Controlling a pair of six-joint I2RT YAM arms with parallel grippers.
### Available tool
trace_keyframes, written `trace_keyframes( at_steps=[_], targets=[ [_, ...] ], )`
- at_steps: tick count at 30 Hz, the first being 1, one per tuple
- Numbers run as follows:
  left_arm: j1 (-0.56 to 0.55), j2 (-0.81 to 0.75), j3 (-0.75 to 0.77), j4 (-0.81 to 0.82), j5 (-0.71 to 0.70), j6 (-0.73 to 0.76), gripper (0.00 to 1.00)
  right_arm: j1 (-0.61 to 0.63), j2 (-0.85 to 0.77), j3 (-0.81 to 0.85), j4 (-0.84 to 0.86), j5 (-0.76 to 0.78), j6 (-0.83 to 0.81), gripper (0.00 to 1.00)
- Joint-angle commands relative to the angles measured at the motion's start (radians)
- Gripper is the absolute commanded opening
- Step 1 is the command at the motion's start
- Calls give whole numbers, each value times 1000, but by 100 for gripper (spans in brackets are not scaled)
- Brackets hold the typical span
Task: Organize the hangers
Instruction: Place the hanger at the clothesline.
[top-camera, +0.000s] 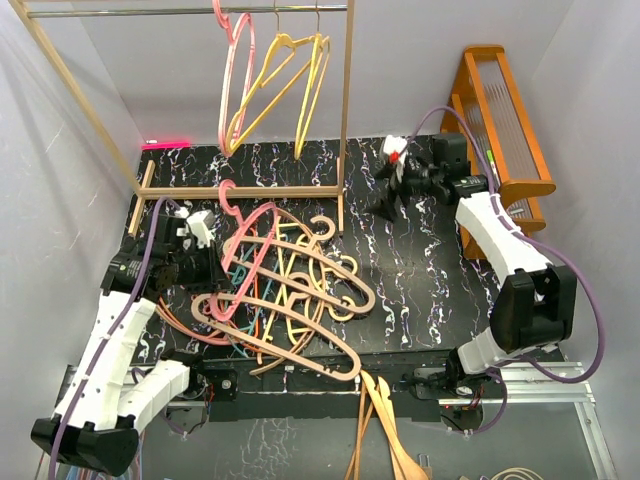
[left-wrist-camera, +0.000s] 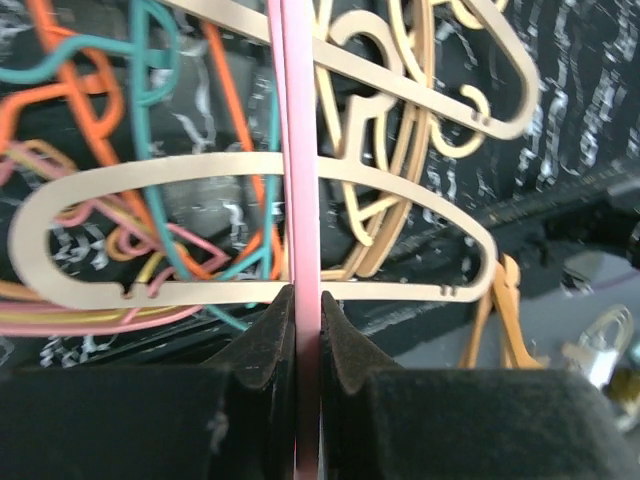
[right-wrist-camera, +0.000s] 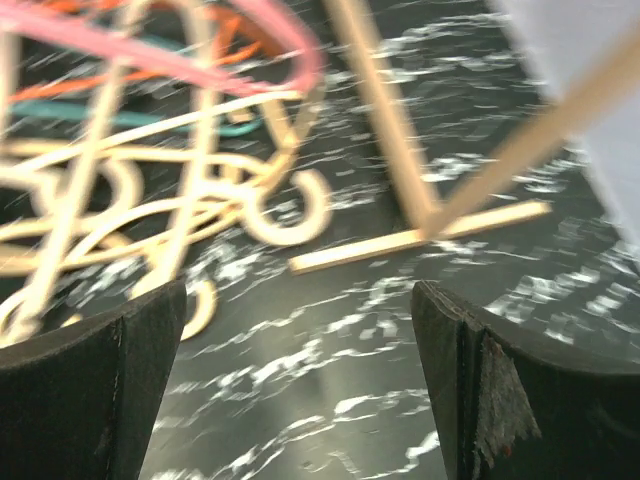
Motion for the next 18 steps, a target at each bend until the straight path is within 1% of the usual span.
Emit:
trace_keyframes(
  at_steps=[1, 2, 3, 4, 6, 7, 9, 11, 14, 18],
  targets=[
    [-38, 15, -45, 71, 288, 6, 0, -2, -47, 27, -706, -403, -705, 99],
    [-44, 21, -48, 79, 310, 6, 0, 5, -49, 26, -734, -451, -746, 99],
    [-50, 25, -44, 77, 312, 6, 0, 14, -51, 24, -708, -481, -727, 99],
    [-55, 29, -37, 70, 304, 7, 0, 33, -53, 17, -640, -510, -666, 99],
    [-61, 33, -11, 42, 283, 10, 0, 67, -57, -10, -434, -504, -468, 99],
    [-64, 35, 3, 31, 273, 6, 0, 99, -54, -18, -334, -468, -380, 99],
    [-67, 32, 32, 14, 262, -8, 0, 180, -46, -42, -140, -315, -196, 99],
    [-68, 29, 57, 0, 262, -20, 0, 253, -27, -71, 15, -142, -84, 99],
    [-70, 24, 88, -16, 264, -30, 0, 295, 18, -93, 263, 35, 100, 99],
    [-70, 20, 99, -28, 256, -38, 0, 360, 72, -99, 433, 203, 166, 100]
  ],
)
